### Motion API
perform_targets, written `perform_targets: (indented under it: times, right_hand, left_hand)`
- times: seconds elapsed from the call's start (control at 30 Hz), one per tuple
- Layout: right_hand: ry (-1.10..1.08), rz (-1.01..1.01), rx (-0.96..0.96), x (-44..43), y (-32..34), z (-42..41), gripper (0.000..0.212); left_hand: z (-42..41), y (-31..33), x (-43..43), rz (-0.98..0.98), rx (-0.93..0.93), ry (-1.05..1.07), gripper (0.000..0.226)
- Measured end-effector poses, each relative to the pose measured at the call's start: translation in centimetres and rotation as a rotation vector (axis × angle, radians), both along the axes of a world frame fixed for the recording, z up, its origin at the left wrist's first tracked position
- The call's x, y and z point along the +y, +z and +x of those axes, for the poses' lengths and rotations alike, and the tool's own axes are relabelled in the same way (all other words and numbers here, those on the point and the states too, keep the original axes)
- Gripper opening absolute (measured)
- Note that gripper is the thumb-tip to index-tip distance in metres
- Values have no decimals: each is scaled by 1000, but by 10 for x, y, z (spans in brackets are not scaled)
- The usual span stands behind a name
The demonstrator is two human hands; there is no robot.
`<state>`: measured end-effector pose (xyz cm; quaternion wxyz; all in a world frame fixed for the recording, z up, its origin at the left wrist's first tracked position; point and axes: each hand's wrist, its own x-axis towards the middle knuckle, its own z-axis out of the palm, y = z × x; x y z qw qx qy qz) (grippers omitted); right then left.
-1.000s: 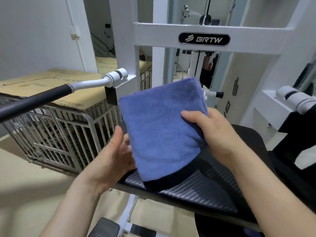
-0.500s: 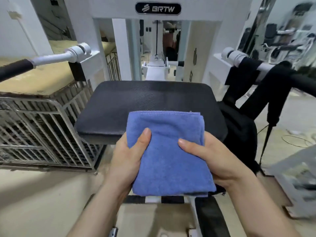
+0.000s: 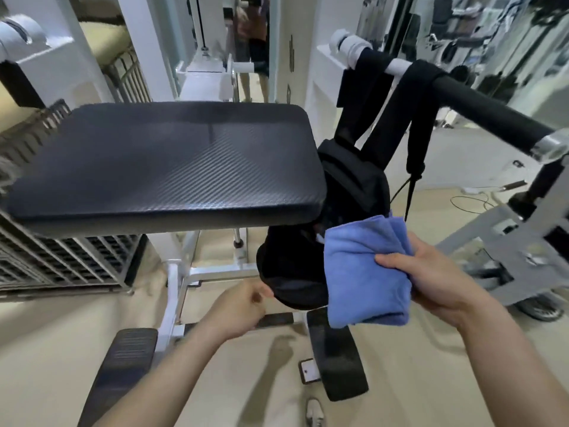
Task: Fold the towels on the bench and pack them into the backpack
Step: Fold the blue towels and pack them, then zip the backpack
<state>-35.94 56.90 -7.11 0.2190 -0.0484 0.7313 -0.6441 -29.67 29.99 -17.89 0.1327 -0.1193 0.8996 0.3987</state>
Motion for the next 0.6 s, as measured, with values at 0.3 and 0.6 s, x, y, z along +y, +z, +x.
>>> perform_targets:
  times: [0.3, 0.6]
  right_hand:
    - [206, 319, 216, 17, -50, -108, 26]
    - [564, 637, 433, 7, -94, -160, 43]
  left_hand:
    - [-80, -95, 43, -957, -122, -482, 69]
    - [-105, -44, 77, -812, 282, -791, 13]
